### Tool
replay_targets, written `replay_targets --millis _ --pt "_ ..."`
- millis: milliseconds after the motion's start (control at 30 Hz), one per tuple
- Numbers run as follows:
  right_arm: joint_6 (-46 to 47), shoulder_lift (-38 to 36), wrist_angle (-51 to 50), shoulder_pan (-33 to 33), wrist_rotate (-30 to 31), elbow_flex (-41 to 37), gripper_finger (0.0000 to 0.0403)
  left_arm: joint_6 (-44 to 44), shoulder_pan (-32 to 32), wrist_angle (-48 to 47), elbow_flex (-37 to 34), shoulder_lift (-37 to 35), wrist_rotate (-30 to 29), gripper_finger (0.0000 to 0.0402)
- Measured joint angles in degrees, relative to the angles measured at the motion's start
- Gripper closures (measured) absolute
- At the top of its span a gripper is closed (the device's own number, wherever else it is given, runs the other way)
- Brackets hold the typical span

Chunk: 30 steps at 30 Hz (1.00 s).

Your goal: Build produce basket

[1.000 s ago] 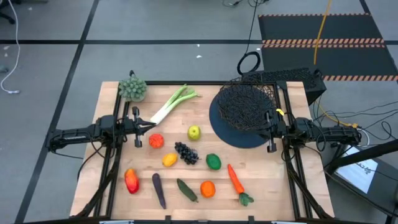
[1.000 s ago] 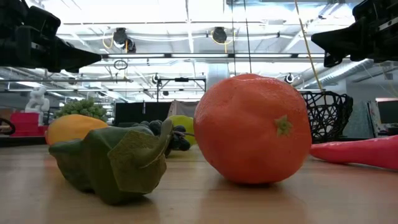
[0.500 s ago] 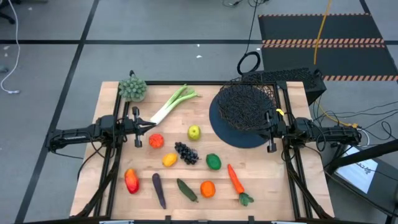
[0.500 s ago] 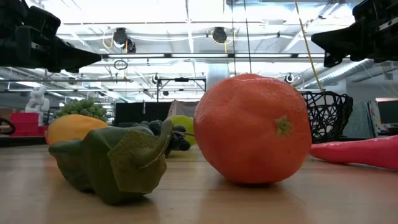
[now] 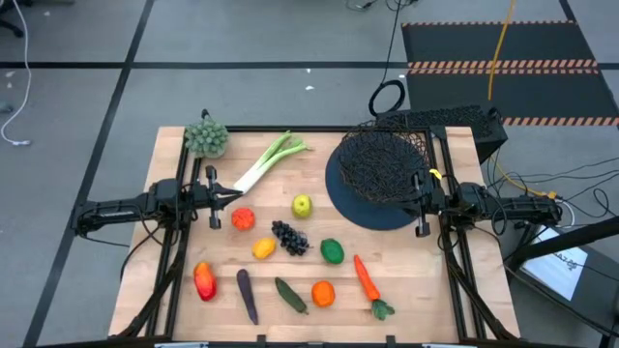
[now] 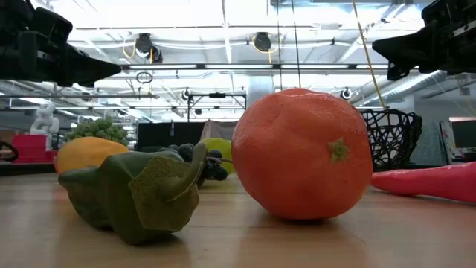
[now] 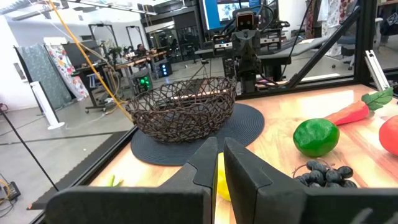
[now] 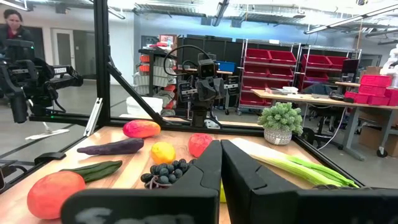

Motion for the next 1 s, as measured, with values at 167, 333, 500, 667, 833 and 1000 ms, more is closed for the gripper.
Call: replay_targets --millis 167,333,500,667,833,1000 --pt "0.00 -0.02 0.00 0.01 0.01 0.00 0.0403 0.00 0.01 0.01 0.00 0.00 0.00 0.0371" --pt "0.00 0.00 -0.02 0.00 0.02 0.00 0.0403 0.00 0.01 0.01 0.00 0.00 0.00 0.0371" --pt "0.00 0.00 0.00 0.00 0.00 0.00 0.0403 0.01 0.00 0.00 0.00 0.00 0.00 0.0371" --pt "0.00 0.00 0.18 0.01 0.00 -0.02 0.0403 0.01 0.01 0.00 0.00 0.02 0.00 0.0371" --pt "0.07 -0.02 0.22 0.00 0.00 0.00 0.0403 0.00 0.01 0.01 0.00 0.00 0.00 0.0371" --pt "0.04 0.00 0.64 0.01 0.01 0.00 0.0403 0.01 0.01 0.04 0.00 0.00 0.00 0.0371"
